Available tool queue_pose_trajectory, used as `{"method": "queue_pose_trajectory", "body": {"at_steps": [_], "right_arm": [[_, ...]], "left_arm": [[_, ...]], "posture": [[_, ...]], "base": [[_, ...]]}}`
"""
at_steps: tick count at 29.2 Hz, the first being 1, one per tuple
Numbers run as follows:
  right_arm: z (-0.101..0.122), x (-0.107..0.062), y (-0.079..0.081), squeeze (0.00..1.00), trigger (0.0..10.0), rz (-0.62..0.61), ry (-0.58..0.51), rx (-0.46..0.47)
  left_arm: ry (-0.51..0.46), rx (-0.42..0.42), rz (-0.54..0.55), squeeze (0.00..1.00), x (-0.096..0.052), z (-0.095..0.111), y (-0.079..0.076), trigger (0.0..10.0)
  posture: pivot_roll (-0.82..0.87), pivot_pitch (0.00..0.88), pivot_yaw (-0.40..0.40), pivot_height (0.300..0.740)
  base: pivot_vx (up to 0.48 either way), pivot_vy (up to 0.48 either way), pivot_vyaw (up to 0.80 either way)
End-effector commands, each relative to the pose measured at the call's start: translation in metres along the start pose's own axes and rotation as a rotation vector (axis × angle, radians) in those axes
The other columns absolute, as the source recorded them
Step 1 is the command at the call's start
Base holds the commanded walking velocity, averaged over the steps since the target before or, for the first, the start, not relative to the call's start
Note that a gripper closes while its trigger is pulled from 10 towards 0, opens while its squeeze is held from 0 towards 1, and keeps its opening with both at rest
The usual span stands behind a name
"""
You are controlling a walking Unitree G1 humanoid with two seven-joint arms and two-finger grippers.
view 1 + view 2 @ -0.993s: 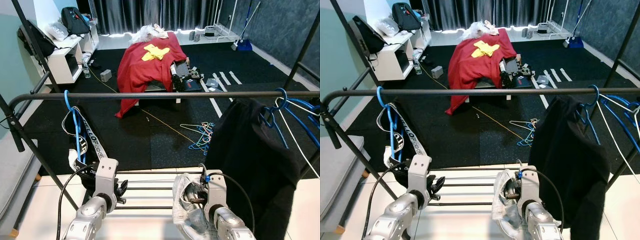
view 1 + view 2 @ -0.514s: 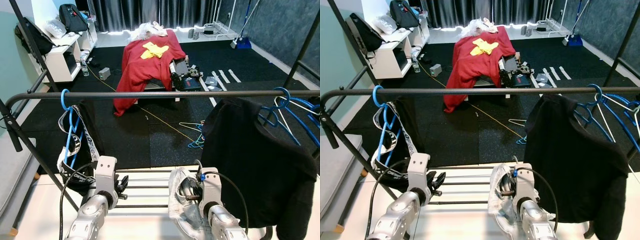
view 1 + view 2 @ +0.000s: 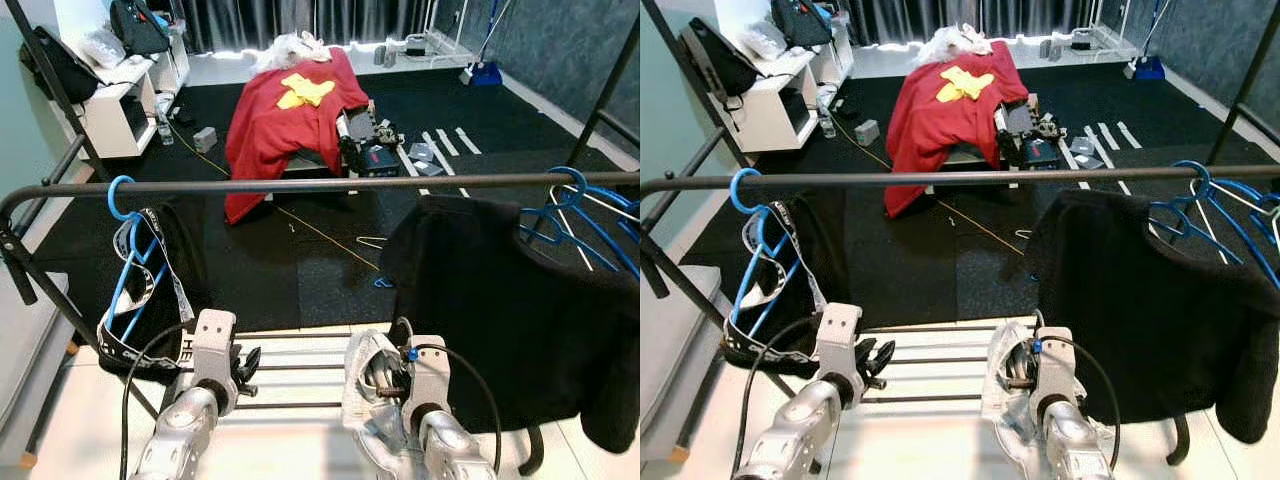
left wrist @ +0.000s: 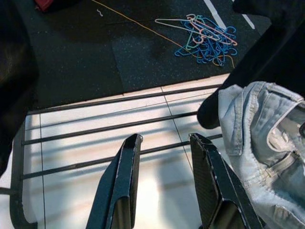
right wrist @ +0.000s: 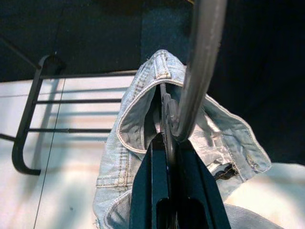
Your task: Hang hanger
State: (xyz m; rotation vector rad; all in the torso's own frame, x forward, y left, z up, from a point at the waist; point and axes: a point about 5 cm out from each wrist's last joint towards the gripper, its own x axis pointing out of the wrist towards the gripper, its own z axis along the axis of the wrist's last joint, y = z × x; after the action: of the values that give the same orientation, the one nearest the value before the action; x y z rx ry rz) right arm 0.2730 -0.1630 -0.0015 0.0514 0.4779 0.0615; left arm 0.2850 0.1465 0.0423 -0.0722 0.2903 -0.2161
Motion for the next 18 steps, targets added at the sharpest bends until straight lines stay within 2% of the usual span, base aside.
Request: {"method": "queue_pose_trajectory", "body": {"at_steps": [1,18], "right_arm": [[0.0033,0.0008,0.0044,0.0,10.0,0.016,-0.029,0.01],[0.0007,0.001,0.0036,0.0,10.0,0.013,-0.025,0.02]], "left_arm": [[0.012,-0.008,0.006,0.0,-0.0017,-0.005,0.0018,10.0],[0.015,0.003,-0.007,0.0,-0.0024,-0.0054,0.0026,10.0]], "posture": [[-0.1,0.112,0.025,0.74],[-0.1,0.111,0.03,0.74]], "base": [[-0.289,0.0,0.0],[-0.284,0.0,0.0]]}}
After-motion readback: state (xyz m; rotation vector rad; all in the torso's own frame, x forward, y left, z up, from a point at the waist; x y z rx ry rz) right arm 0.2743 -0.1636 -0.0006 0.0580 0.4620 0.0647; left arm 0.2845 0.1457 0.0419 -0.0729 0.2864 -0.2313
